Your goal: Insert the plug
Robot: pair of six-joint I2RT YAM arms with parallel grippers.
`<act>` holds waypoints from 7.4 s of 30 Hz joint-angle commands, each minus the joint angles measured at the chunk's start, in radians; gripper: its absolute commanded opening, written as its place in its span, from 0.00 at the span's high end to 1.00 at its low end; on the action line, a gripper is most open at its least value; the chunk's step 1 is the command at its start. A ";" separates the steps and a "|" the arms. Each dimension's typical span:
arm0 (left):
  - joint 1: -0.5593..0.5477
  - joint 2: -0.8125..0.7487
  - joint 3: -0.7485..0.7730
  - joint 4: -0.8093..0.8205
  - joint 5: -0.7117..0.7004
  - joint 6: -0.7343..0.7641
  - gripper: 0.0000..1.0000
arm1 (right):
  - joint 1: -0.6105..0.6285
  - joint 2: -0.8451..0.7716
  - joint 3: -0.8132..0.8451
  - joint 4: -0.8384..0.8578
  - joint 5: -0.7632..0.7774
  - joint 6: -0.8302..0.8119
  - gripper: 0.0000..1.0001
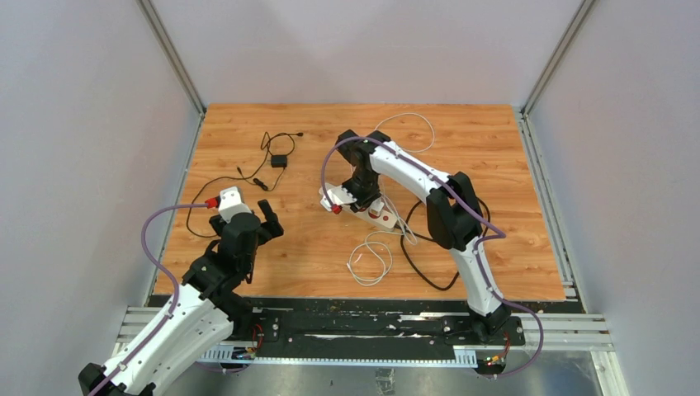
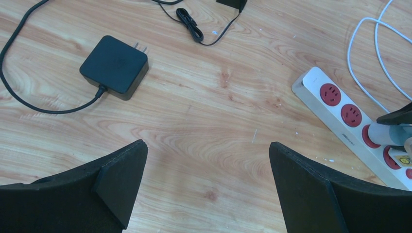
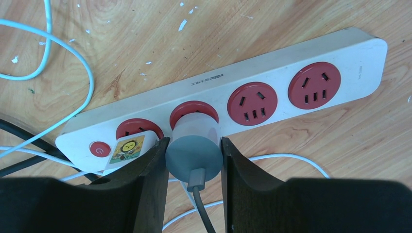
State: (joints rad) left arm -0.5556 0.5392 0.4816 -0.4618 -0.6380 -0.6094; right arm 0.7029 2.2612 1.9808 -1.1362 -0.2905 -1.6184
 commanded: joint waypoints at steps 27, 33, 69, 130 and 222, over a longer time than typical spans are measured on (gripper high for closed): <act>0.005 -0.034 0.015 -0.031 -0.065 -0.012 0.00 | -0.034 0.051 -0.102 0.065 0.112 -0.044 0.49; 0.005 -0.047 0.022 -0.039 -0.072 -0.013 0.00 | -0.036 0.018 -0.078 0.055 0.113 -0.062 0.21; 0.005 -0.084 0.037 -0.005 0.008 -0.040 0.00 | -0.053 -0.444 -0.197 0.356 -0.260 0.412 0.22; 0.005 -0.028 0.122 -0.015 0.021 0.024 0.00 | -0.238 -0.355 -0.692 0.835 -0.281 1.652 0.74; 0.005 -0.183 0.126 -0.046 -0.070 0.012 0.00 | -0.149 -0.494 -0.712 0.873 -0.049 1.706 0.08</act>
State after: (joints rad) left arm -0.5556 0.3637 0.5838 -0.5186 -0.6788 -0.5976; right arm 0.5411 1.8137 1.2472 -0.2363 -0.3664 0.0795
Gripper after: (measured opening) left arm 0.997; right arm 0.837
